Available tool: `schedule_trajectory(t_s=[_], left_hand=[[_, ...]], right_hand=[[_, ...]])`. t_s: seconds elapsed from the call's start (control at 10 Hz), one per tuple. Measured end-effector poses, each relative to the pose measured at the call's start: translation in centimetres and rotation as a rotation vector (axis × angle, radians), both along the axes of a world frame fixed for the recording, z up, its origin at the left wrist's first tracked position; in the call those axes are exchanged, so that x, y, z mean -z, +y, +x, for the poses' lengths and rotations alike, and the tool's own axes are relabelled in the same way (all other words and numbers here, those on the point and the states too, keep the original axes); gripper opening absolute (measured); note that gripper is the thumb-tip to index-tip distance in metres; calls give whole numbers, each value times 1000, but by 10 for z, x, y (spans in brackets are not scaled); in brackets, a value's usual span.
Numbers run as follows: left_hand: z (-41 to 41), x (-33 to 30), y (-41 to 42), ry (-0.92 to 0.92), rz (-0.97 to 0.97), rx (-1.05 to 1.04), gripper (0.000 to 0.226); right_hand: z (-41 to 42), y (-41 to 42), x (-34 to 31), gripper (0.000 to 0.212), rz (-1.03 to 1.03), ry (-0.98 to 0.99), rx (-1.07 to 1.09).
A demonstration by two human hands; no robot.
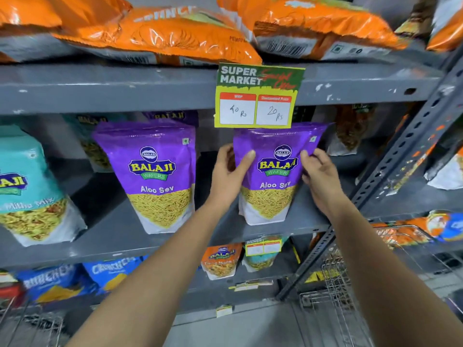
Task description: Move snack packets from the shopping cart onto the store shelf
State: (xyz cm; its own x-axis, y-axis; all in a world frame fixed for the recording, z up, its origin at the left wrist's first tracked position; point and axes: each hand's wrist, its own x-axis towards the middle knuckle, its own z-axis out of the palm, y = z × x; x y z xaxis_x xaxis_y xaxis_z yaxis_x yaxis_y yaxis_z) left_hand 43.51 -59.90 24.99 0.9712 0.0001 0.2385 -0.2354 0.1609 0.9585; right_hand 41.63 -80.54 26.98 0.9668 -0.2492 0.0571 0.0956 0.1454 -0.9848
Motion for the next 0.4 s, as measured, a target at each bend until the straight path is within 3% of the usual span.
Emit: schedule_trajectory(t_s=[0.1, 0.2, 0.3, 0.4], left_hand=[[-16, 49, 3, 182, 156, 99, 81], [-22, 85, 0, 256, 279, 179, 65], [-24, 83, 3, 259, 279, 184, 78], [-38, 83, 7, 202, 315, 125, 98]], right_hand=[[-17, -2, 44, 47, -126, 158, -121], [-29, -1, 78, 51, -304, 252, -165], [-35, 2, 82, 64, -292, 268, -185], [-42, 5, 79, 85, -161, 251, -25]])
